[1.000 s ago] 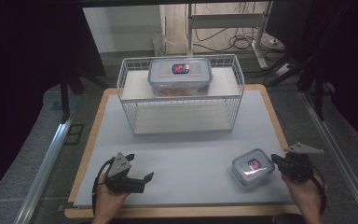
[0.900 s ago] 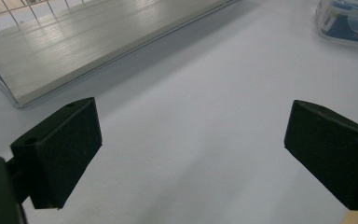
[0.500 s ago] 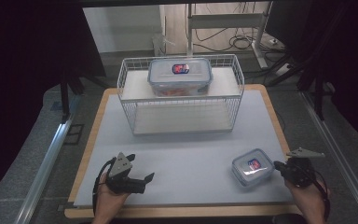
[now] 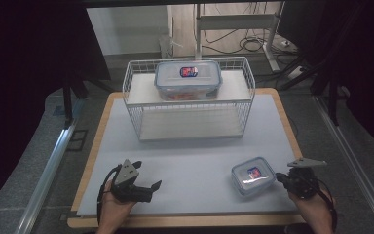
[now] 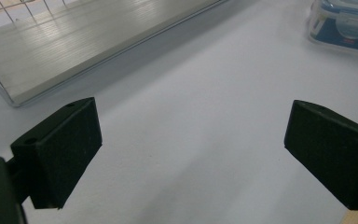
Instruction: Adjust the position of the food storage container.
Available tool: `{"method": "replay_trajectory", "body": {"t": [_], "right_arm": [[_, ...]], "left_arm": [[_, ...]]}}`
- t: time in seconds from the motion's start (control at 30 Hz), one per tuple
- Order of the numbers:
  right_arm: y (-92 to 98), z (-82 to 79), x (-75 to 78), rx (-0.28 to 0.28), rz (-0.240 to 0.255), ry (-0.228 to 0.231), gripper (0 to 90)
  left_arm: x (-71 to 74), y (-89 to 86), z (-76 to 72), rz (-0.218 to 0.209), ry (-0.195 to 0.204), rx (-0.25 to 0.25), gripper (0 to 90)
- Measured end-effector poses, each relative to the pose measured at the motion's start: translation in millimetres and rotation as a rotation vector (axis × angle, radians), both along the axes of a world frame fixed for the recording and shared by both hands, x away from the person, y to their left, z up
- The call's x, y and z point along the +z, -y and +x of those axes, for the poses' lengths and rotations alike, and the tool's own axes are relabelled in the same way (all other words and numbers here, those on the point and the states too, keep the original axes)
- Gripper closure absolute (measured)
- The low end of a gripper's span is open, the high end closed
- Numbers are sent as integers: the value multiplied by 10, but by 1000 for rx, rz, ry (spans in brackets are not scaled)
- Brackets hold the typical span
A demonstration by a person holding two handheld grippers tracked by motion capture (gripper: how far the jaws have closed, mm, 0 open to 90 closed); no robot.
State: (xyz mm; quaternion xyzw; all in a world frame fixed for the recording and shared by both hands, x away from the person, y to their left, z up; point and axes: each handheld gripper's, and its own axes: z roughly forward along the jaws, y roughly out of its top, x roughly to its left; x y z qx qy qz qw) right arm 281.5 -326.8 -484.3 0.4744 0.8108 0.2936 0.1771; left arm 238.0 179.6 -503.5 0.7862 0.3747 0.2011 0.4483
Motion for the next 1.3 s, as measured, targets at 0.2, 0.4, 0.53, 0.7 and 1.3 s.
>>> {"method": "replay_trajectory", "body": {"t": [0.2, 0.4, 0.53, 0.7, 1.3], "right_arm": [[-161, -18, -41, 59, 37, -40, 895], [-380, -35, -58, 123, 48, -56, 895], [-510, -21, -69, 158, 55, -61, 895], [-652, -15, -81, 194, 62, -71, 895], [-1156, 38, -162, 318, 63, -81, 894]], "left_arm": [[-4, 10, 1, 4, -2, -4, 39], [-13, 11, 8, 2, -9, -4, 39], [-18, 18, 12, 5, -13, -9, 39], [-36, 39, 22, 16, -25, -17, 40], [-54, 71, 34, 16, -37, -27, 42]]}}
